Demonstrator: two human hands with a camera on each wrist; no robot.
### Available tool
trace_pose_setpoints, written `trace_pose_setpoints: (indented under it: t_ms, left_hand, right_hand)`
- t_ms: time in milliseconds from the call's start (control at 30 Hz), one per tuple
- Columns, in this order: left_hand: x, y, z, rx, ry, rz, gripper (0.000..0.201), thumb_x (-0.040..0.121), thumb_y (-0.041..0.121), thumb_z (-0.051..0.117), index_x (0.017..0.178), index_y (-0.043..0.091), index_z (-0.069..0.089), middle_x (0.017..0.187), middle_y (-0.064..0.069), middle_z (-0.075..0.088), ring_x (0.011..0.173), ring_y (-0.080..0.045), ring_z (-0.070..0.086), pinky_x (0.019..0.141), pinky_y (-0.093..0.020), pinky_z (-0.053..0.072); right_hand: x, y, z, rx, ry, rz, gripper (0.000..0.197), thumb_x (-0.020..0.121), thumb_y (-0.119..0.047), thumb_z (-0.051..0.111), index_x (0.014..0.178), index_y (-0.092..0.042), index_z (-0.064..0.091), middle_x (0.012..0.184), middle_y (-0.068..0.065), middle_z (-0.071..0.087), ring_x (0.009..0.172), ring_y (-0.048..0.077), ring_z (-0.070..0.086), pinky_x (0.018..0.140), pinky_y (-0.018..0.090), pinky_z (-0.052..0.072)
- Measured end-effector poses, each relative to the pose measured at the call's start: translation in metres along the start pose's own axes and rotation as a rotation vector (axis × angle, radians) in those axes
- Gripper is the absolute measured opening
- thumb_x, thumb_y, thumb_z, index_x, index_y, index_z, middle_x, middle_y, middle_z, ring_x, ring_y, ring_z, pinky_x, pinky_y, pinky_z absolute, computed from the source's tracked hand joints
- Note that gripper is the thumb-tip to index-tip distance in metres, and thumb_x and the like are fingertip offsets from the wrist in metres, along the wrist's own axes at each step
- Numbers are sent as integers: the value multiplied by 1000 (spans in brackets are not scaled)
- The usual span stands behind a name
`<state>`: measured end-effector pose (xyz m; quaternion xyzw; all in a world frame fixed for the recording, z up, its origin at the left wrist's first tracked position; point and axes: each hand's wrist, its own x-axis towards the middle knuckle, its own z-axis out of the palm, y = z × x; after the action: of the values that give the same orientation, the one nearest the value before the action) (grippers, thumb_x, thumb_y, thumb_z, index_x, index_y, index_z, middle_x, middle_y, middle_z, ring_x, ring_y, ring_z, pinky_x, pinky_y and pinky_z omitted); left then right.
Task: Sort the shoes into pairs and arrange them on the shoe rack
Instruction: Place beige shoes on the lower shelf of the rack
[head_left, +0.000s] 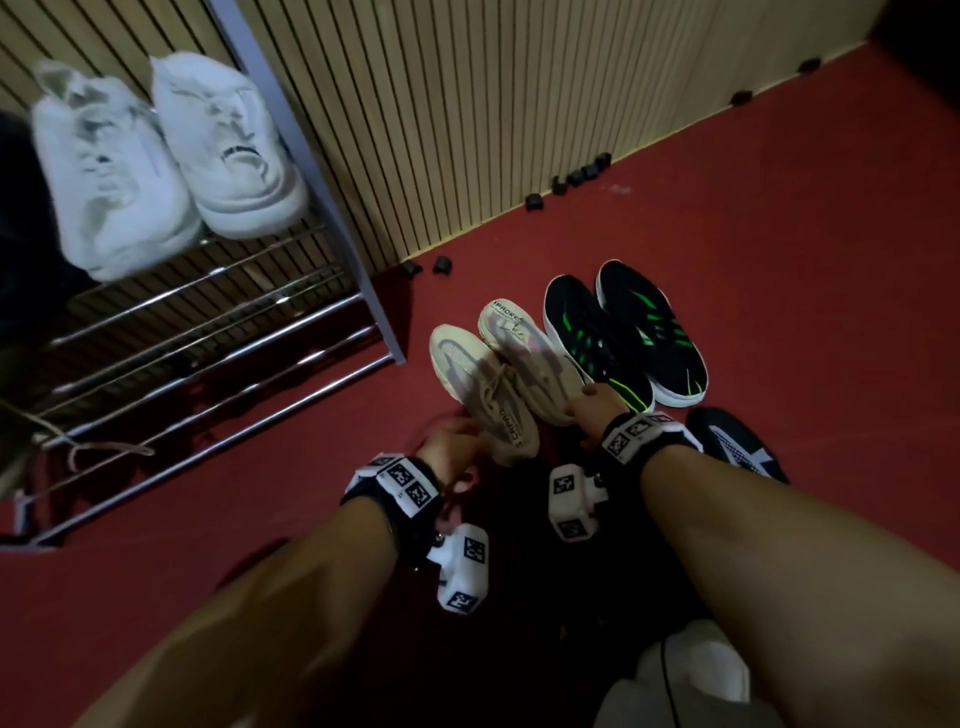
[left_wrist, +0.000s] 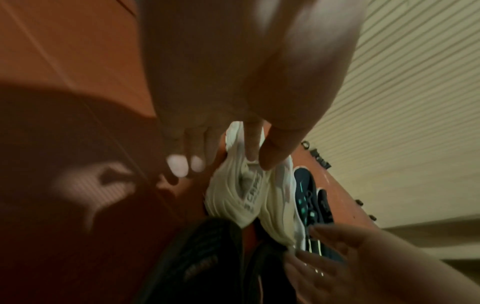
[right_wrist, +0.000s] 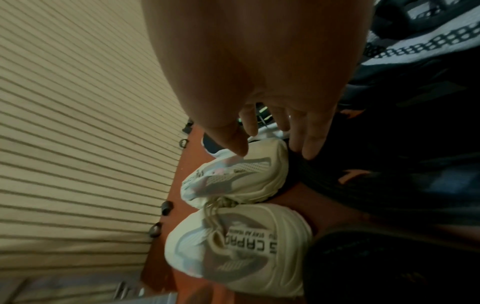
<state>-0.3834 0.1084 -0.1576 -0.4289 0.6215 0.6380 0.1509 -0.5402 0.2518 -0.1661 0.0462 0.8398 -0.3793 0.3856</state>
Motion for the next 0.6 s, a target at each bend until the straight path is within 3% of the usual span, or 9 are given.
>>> trace_pose_setpoints:
  t_ms: [67, 100, 167, 267, 333, 467, 533, 600]
  left_hand:
    - [-10, 13, 14, -5, -41, -50, 44, 84, 1, 60, 125, 15, 59, 65, -4, 62, 45, -14, 50, 47, -21, 40]
    - [-4, 10, 21, -4, -60, -40, 49, 85, 0, 60, 130, 18, 55, 66, -4, 63, 44, -14, 48, 44, -20, 35]
    - [-1, 8, 31, 0, -73, -47, 59, 87, 2, 58, 141, 24, 46, 89, -10, 64, 52, -16, 48, 45, -21, 32]
    - [-2, 9, 38, -58, -84, -55, 61, 92, 1, 53, 147, 22, 37, 130, -18, 57, 72, -18, 55, 40, -16, 38]
    - [4, 9, 40, -98, -92, -53, 62, 92, 0, 54, 148, 20, 36, 138, -17, 52, 91, -22, 55, 47, -18, 44]
    - [7, 8, 39, -193, -101, -100, 53, 90, 0, 54, 140, 15, 44, 124, -15, 59, 94, -22, 57, 63, -25, 47]
    - [9, 7, 38, -227, -111, -100, 32, 89, -1, 52, 118, 10, 59, 102, -9, 63, 81, -17, 58, 60, -22, 47]
    - [8, 8, 36, -244, -73, -97, 22, 90, -1, 51, 89, 18, 62, 85, 0, 62, 72, -11, 56, 59, -21, 44]
  right_hand:
    - [9, 5, 2, -2, -26, -2, 34, 86, -16, 61, 72, -31, 34, 79, -9, 41, 68, 7, 42, 93, 39, 49]
    - [12, 6, 2, -13, -38, -9, 34, 87, -16, 60, 72, -31, 34, 79, -9, 40, 68, 6, 41, 88, 36, 49]
    - [15, 7, 3, -20, -56, -27, 35, 90, -14, 56, 72, -32, 33, 78, -11, 38, 67, 5, 39, 78, 29, 46]
    - [17, 6, 3, -34, -89, -34, 34, 90, -11, 54, 71, -32, 34, 78, -12, 37, 67, 2, 37, 70, 22, 41]
    - [19, 6, 1, -5, -115, -29, 34, 91, -10, 54, 71, -31, 36, 78, -12, 38, 68, 2, 38, 68, 20, 39]
    - [23, 8, 2, 129, -108, -17, 34, 89, -7, 57, 75, -31, 39, 82, -10, 43, 70, 5, 45, 69, 24, 45]
    - [25, 8, 2, 166, -93, -1, 32, 88, -6, 57, 76, -31, 41, 82, -8, 46, 69, 7, 47, 66, 26, 47]
    - [24, 8, -1, 201, -74, 13, 28, 87, -8, 59, 77, -29, 44, 81, -6, 49, 68, 10, 50, 64, 29, 49]
